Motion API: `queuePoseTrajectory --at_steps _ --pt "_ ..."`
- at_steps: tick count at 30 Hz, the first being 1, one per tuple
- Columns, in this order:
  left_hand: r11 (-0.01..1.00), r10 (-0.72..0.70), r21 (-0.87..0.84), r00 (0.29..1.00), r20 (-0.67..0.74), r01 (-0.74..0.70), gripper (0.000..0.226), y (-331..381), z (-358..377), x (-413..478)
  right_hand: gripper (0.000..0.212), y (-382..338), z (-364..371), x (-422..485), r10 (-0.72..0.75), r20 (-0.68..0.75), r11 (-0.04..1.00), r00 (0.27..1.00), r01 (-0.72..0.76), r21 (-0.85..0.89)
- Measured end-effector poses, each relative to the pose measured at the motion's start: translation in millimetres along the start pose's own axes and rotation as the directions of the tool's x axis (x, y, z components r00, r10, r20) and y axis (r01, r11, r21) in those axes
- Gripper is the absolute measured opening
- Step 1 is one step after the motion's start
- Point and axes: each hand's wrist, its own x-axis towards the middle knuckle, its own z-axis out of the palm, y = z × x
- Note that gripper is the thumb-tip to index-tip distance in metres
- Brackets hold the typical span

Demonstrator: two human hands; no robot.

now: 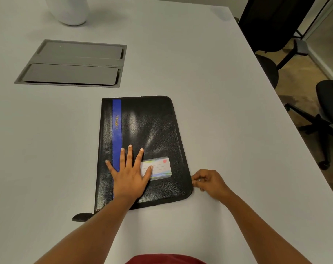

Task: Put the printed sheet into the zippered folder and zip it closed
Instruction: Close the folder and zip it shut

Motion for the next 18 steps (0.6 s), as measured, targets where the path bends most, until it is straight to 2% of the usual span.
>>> queuePoseTrajectory --at_steps 4,10,18 --pt "1.0 -0.005 -0.024 1.0 -0.008 0.005 0.079 -0.1 -0.6 0.2 0.008 2.8 1.3 -2.4 -0.023 0.074 0.995 0.997 0.03 -0.1" --pt "1.0 0.006 0.016 1.0 0.01 -0.006 0.078 -2.0 1.1 0.9 0.005 -2.4 5.1 2.9 -0.05 -0.138 0.999 0.989 0.048 -0.016" --pt "0.999 0.025 0.023 1.0 0.009 -0.025 0.078 -1.6 0.9 0.8 0.007 -5.7 8.7 10.8 -0.029 -0.227 0.999 0.973 0.033 0.011"
